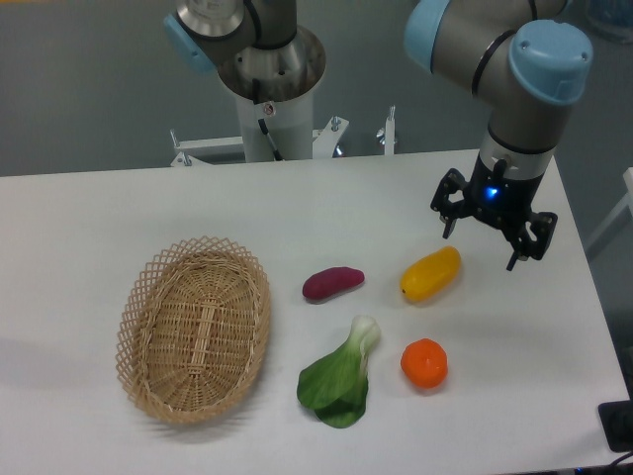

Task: Pick up the mango from the table
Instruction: 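Move the open gripper toward the yellow mango and lower it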

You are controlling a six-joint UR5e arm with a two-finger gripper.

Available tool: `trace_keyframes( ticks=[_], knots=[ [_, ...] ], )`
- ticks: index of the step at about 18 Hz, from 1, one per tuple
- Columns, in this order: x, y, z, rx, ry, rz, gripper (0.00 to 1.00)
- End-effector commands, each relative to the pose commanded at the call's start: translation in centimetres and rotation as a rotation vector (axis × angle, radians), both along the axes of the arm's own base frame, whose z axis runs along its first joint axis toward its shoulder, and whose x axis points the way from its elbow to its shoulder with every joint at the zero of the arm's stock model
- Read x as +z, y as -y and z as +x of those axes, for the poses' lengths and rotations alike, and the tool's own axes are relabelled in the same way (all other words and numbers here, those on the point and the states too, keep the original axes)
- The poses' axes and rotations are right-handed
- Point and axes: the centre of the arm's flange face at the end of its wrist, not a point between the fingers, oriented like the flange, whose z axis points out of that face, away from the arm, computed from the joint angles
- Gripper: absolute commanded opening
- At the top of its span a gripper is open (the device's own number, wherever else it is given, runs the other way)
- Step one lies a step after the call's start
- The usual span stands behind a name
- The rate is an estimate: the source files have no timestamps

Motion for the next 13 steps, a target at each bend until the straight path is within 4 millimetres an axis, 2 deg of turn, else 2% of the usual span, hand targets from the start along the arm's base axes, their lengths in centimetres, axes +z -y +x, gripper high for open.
trace_keyframes(
  ticks=[5, 10, 13],
  knots=[
    [-1.0, 0.3, 0.2, 0.003, 0.017, -0.008, 1.00],
    [-3.1, 0.4, 0.8, -0.054, 0.034, -0.024, 1.00],
    [-5.1, 0.7, 1.2, -0.090, 0.035, -0.029, 1.00]
  ],
)
